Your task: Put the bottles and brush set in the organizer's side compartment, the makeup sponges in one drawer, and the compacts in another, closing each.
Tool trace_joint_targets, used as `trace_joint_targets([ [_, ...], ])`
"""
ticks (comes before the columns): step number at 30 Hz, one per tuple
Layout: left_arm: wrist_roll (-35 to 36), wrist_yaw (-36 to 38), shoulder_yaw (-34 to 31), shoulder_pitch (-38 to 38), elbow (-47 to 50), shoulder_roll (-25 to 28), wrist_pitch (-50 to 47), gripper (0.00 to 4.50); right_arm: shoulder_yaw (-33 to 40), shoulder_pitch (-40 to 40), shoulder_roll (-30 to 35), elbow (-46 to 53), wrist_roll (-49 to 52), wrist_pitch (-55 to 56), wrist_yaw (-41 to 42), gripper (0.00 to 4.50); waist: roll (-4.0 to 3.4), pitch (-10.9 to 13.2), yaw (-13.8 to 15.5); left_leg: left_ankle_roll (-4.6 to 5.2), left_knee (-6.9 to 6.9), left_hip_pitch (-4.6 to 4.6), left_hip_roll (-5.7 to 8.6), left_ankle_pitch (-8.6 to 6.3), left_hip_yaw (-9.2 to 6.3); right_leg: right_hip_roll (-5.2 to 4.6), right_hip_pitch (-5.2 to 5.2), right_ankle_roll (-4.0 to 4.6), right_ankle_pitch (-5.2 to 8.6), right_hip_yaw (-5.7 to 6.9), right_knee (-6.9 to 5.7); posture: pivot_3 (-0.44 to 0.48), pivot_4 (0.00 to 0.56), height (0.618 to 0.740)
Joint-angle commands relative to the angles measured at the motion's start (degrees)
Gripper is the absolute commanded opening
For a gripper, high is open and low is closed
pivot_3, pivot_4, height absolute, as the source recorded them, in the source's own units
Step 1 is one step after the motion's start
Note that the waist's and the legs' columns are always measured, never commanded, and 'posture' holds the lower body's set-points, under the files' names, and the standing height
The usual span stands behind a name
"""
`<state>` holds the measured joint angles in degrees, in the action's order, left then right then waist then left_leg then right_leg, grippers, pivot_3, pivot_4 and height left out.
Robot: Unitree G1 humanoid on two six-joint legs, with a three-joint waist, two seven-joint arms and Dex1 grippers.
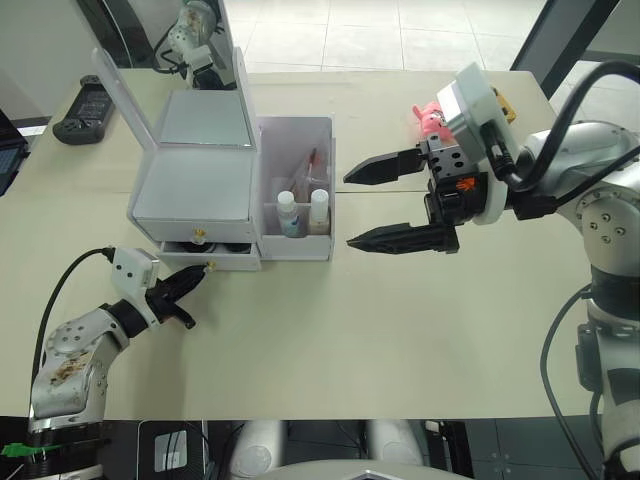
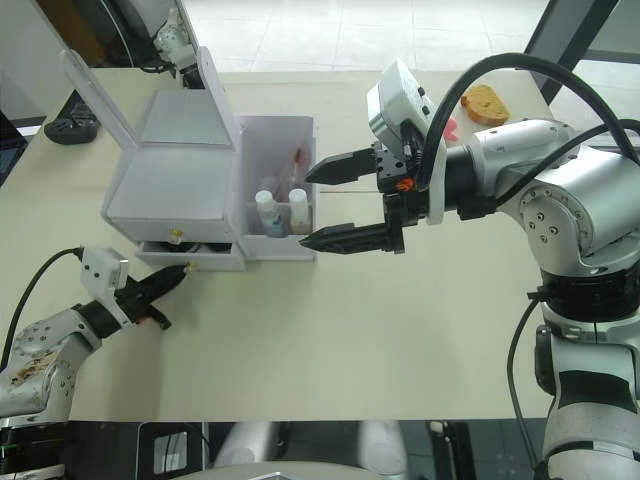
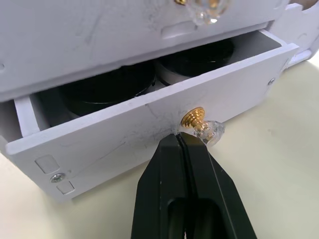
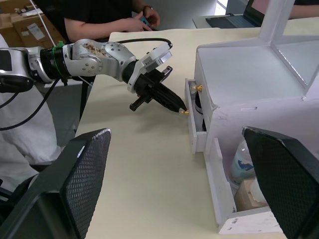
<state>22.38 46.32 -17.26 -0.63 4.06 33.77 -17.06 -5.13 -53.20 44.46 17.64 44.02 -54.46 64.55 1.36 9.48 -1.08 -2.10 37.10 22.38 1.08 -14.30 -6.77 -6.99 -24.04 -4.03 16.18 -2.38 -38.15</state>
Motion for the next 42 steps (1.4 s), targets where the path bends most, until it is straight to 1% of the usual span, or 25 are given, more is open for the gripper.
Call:
trace_joint_targets([
  [1, -0.7, -0.3, 0.4, -2.8, -1.7, 0.7, 2.2, 0.03, 2.2, -0.4, 0.6, 1.6, 0.6, 0.1, -0.9, 4.50, 0.00, 0.0, 0.0, 0.00, 0.00, 0.00, 0.00, 0.00, 0.00, 0.00, 0.00, 0.00, 0.00, 0.00, 0.00, 0.000, 0.150, 0.740],
  [7, -1.2, -0.5, 1.0, -5.0, -4.1, 0.9, 3.2, 0.03, 2.2, -0.2, 0.7, 1.7, 0.6, 0.2, -1.7, 4.50, 0.00, 0.0, 0.1, -0.01, 0.01, 0.01, 0.00, 0.00, -0.01, 0.00, 0.00, 0.00, 0.00, 0.01, -0.01, 0.000, 0.150, 0.740],
  [21, -1.5, -0.8, 1.4, -6.6, -4.5, 1.0, 2.7, 0.03, 2.2, -0.1, 0.6, 1.2, 0.4, 0.8, -2.2, 4.50, 0.00, 0.0, 0.1, -0.01, 0.03, 0.01, 0.00, 0.01, -0.01, 0.00, 0.00, 0.00, 0.00, 0.01, -0.03, 0.000, 0.150, 0.740],
  [23, -0.1, -0.1, 1.6, -6.0, -3.5, 0.8, 0.7, 0.03, 2.6, 0.1, 0.3, 1.1, 1.2, 0.2, -2.3, 4.50, 0.00, 0.0, 0.1, -0.01, 0.03, 0.02, 0.00, 0.01, -0.01, 0.00, 0.00, 0.00, 0.00, 0.01, -0.03, 0.000, 0.150, 0.740],
  [25, 1.2, 2.3, 2.3, -3.3, -0.8, 1.8, -1.5, 0.03, 3.4, 0.4, -0.1, 0.7, 3.1, -1.1, -2.0, 4.50, 0.00, 0.0, 0.1, -0.01, 0.04, 0.02, 0.01, 0.01, -0.01, 0.00, 0.01, -0.01, 0.00, 0.01, -0.02, 0.000, 0.150, 0.740],
  [27, 3.2, 3.8, 0.6, -0.3, 1.1, 3.2, -2.9, 0.03, 4.7, 1.9, -0.4, -0.1, 3.4, 0.1, -1.8, 4.50, 0.01, 0.0, -0.1, -0.01, 0.02, 0.02, 0.00, 0.01, -0.01, 0.00, 0.01, -0.01, 0.00, 0.00, 0.02, 0.000, 0.150, 0.740],
  [29, 4.6, 4.5, -2.6, 2.7, 2.5, 5.2, -3.7, 0.03, 4.9, 4.3, 1.0, -2.4, 2.8, -1.2, -1.9, 4.50, 0.01, 0.0, -0.3, 0.00, 0.00, 0.01, 0.00, 0.00, -0.01, 0.00, 0.00, -0.01, 0.00, -0.01, 0.03, 0.000, 0.150, 0.740],
  [32, 6.4, 5.5, -8.0, 6.0, 3.3, 8.2, -4.5, 0.58, 6.4, 9.5, 4.2, -4.5, 1.0, 1.0, 0.0, 4.50, 0.04, 0.0, -0.3, 0.00, -0.03, 0.02, -0.02, 0.00, -0.01, 0.02, -0.03, -0.01, 0.00, 0.00, 0.02, 0.000, 0.150, 0.740],
  [34, 8.0, 5.7, -12.3, 7.7, 3.3, 10.3, -5.5, 1.21, 8.1, 13.3, 5.6, -6.7, -1.2, 5.4, 1.0, 4.50, 0.04, 0.0, -0.1, 0.00, -0.03, 0.04, -0.01, 0.00, 0.00, 0.01, -0.03, -0.01, 0.00, 0.00, 0.03, 0.000, 0.150, 0.740],
  [36, 9.2, 6.8, -17.9, 9.0, 1.7, 12.8, -5.4, 1.81, 11.8, 17.2, 4.8, -11.1, -3.2, 10.8, -0.1, 4.50, 0.05, 0.0, -0.1, 0.00, -0.01, 0.02, -0.01, 0.00, 0.01, 0.01, -0.01, -0.01, 0.00, -0.01, 0.04, 0.000, 0.150, 0.740],
  [38, 9.2, 6.8, -21.0, 9.4, -0.1, 14.5, -5.6, 2.45, 13.0, 20.4, 4.7, -13.0, -6.3, 17.2, 0.7, 4.50, 0.05, 0.0, -0.1, 0.00, -0.02, 0.00, -0.01, 0.00, 0.04, 0.01, 0.02, -0.01, 0.00, -0.01, 0.05, 0.000, 0.150, 0.740],
  [40, 9.4, 7.3, -25.3, 9.6, -2.5, 16.9, -5.6, 3.06, 16.2, 24.1, 3.5, -17.2, -8.8, 23.9, -0.4, 4.50, 0.05, 0.0, -0.2, 0.00, -0.05, -0.03, -0.01, 0.00, 0.06, 0.01, 0.02, -0.01, 0.00, -0.02, 0.04, 0.000, 0.150, 0.740],
  [42, 9.6, 8.2, -27.5, 9.6, -4.3, 18.5, -5.5, 3.72, 18.4, 26.2, 2.3, -20.3, -10.7, 28.8, -1.8, 4.50, 0.05, 0.0, -0.3, 0.00, -0.08, -0.05, -0.02, 0.00, 0.07, 0.01, 0.03, -0.01, 0.00, -0.01, 0.05, 0.000, 0.150, 0.740],
])
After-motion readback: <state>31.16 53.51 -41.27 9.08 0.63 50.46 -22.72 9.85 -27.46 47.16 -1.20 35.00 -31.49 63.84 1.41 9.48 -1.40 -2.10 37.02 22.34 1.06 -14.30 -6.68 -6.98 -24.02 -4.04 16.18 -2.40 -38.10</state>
